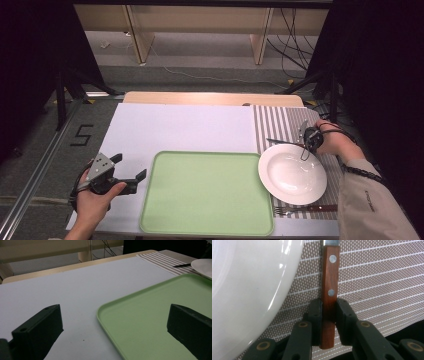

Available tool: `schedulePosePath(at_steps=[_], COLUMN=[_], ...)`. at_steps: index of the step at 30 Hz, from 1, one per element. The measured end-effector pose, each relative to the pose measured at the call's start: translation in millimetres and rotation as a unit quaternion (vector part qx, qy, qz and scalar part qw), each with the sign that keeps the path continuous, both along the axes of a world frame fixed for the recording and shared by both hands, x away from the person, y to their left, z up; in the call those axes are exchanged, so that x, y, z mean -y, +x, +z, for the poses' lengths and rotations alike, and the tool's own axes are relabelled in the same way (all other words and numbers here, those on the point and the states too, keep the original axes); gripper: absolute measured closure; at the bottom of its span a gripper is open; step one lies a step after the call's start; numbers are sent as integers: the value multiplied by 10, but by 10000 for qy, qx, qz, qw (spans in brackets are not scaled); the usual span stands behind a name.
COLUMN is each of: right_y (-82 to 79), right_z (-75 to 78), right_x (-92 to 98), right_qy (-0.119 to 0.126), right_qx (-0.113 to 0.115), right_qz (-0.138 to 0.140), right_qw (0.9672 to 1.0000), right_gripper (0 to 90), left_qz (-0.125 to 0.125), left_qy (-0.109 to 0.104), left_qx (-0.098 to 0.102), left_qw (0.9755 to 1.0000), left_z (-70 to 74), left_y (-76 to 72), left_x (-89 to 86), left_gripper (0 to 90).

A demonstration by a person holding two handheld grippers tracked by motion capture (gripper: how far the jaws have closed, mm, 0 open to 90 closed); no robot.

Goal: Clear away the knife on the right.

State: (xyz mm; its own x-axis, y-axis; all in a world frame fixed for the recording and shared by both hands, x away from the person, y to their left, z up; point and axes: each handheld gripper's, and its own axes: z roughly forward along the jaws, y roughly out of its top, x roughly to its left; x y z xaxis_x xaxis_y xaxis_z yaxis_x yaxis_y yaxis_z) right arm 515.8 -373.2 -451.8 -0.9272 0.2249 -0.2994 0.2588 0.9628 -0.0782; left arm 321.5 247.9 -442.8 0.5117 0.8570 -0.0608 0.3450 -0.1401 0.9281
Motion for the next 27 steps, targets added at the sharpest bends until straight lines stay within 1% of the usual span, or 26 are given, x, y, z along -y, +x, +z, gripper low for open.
schedulePosePath(at_steps=[1,2,3,5,6,8,11,13,14,21,25,27], right_y=[11,7,13,19,11,19,15,13,24,20,14,23], right_z=[0,7,0,2,3,6,2,4,3,3,2,5], right_x=[-1,-10,-9,-30,-42,-47,-44,-46,-39,-43,-50,-46], right_qy=[-5,-33,-28,-101,-145,-178,-148,-170,-146,-165,-179,-179], right_qx=[6,-51,-35,-38,-51,-89,-58,-54,-68,-51,-51,-43], right_qz=[72,-12,48,27,-50,-50,-53,-50,40,20,-40,49], right_qw=[10000,10000,10000,9999,9999,9998,9999,9998,9999,9998,9998,9998], right_gripper=[767,768,768,769,770,770,770,770,770,770,771,771], left_qz=[0,2,4,6,11,24,34,35,35,34,36,42], left_qy=[2,3,6,5,1,5,3,2,5,2,8,18], left_qx=[-1,0,2,3,3,7,0,2,0,1,-1,-10], left_qw=[10000,10000,10000,10000,10000,10000,10000,10000,10000,10000,10000,10000], left_z=[1,1,1,0,1,2,1,1,2,1,1,3], left_y=[0,0,0,-2,-3,-4,-6,-5,-6,-5,-6,-7], left_x=[-2,-2,-2,-2,-3,-4,-6,-7,-7,-6,-6,-6], left_gripper=[0,0,0,0,0,0,0,0,0,0,0,0])
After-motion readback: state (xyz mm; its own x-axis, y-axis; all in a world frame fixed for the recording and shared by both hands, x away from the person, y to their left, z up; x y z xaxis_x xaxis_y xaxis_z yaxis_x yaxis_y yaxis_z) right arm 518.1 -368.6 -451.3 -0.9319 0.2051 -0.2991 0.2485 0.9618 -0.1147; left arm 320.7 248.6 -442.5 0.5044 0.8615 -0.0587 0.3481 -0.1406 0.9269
